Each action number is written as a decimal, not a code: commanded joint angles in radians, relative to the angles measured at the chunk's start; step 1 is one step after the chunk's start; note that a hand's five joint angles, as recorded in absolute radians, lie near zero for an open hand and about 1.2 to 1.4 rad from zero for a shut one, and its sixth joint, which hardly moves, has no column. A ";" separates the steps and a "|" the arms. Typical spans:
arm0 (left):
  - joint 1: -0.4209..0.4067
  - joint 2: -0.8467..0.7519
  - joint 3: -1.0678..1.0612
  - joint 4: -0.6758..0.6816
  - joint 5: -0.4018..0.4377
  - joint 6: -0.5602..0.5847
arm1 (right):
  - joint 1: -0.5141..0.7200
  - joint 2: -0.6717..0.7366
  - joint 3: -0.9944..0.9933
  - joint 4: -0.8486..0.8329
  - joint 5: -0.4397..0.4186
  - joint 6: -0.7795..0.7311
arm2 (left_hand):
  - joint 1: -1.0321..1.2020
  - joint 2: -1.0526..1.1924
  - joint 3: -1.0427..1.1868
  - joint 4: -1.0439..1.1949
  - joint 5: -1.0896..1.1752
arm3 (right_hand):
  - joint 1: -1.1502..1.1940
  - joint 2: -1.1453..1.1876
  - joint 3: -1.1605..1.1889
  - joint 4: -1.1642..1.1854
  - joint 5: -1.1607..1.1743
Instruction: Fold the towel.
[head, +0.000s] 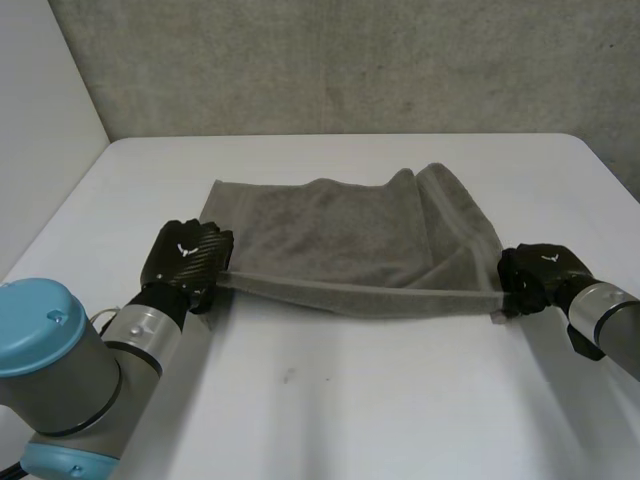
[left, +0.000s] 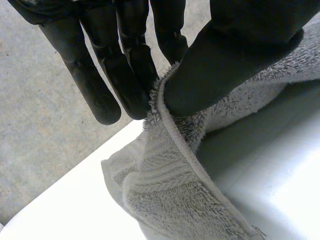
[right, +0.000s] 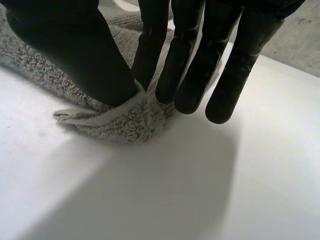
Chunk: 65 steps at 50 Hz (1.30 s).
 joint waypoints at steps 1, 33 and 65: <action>0.000 -0.034 0.003 0.000 0.000 -0.001 | 0.001 -0.045 -0.011 0.000 0.004 0.010 | 0.198 0.178 0.179 0.179 0.182 | 0.424 0.222 0.221 0.215 0.259; 0.054 -0.087 -0.002 -0.021 -0.021 0.010 | -0.007 -0.160 0.014 0.012 -0.002 -0.029 | 0.196 0.177 0.177 0.177 0.181 | 0.424 0.222 0.221 0.215 0.259; 0.086 0.353 0.336 -0.644 -0.011 0.118 | 0.004 -0.414 -0.529 0.842 0.023 -0.555 | 0.198 0.178 0.179 0.179 0.182 | 0.424 0.222 0.221 0.215 0.259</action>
